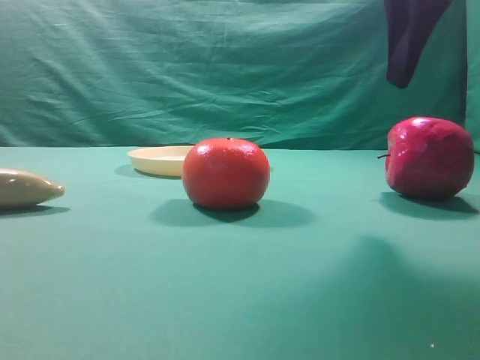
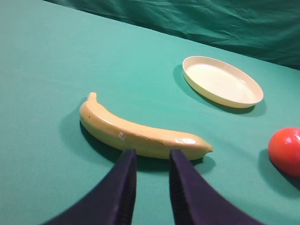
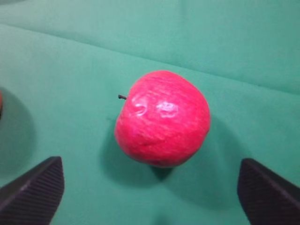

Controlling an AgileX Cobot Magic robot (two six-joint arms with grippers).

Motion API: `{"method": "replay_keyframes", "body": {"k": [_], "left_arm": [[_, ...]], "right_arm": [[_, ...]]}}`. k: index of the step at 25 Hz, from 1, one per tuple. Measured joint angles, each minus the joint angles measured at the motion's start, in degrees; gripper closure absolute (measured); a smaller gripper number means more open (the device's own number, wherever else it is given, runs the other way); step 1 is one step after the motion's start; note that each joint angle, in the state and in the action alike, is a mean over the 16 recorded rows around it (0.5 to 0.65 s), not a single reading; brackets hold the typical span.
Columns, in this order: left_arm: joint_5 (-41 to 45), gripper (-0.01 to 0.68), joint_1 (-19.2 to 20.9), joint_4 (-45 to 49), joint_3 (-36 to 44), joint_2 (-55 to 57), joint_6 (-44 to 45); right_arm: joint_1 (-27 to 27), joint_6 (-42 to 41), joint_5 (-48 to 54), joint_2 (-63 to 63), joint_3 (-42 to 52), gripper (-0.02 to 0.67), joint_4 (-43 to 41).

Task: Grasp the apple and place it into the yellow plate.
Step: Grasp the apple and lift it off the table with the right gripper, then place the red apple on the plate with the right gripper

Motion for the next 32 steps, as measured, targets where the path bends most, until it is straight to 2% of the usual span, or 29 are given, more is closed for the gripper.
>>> {"method": "replay_keyframes", "body": {"k": [7,16,23,32], "left_arm": [[0.0,0.516,0.0,0.0,0.0,0.0,0.0],[0.0,0.516,0.0,0.0,0.0,0.0,0.0],[0.0,0.516,0.0,0.0,0.0,0.0,-0.01],[0.0,0.516,0.0,0.0,0.0,0.0,-0.07]], "right_arm": [[0.04,4.51,-4.8,5.03,-0.01,0.028,-3.34],[0.09,5.31,-7.03,6.59,-3.33,0.122,-3.2],[1.76,4.4,-8.66,6.97,-13.21,0.145,-3.14],[7.05,2.64,-15.5,14.32,-29.13,0.145,-3.15]]}}
